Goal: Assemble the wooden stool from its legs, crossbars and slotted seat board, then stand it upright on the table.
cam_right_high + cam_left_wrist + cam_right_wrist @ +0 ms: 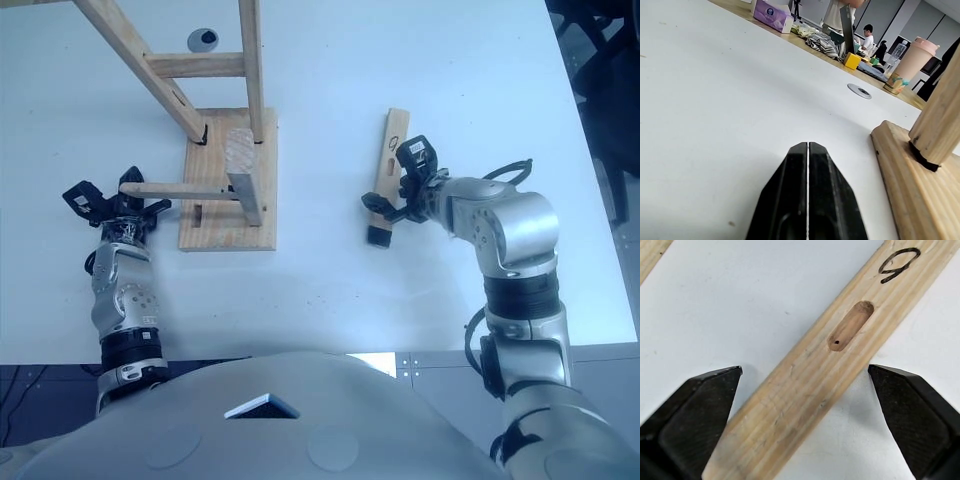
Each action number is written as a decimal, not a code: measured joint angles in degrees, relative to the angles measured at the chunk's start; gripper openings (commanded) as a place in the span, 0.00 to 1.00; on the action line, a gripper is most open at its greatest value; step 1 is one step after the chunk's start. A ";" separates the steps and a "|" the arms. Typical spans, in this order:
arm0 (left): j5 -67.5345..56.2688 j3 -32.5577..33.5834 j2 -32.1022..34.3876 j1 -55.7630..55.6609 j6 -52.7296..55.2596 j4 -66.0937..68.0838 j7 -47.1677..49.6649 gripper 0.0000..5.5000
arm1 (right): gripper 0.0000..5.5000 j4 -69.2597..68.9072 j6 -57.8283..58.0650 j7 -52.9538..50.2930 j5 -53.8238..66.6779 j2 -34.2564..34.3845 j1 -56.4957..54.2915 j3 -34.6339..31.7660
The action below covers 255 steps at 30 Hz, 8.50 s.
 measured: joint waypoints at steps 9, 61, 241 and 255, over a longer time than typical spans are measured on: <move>-10.90 3.68 -1.44 -1.86 -0.30 -11.90 -1.32 0.00 | 0.64 4.35 -9.67 9.03 -3.78 -13.53 2.42 3.46; -61.10 -5.31 21.02 -40.68 44.18 -24.90 -21.12 0.58 | 0.37 2.59 -26.68 30.91 32.08 2.78 -29.62 -8.04; -8.65 -9.37 59.54 -8.94 20.91 -21.78 -68.55 0.37 | 0.39 -4.08 -31.36 26.24 18.67 -1.75 -10.70 6.91; -4.75 -14.93 59.95 -16.12 33.08 -26.92 -62.99 0.37 | 0.39 -10.04 -32.12 23.68 12.43 -6.56 -11.55 8.30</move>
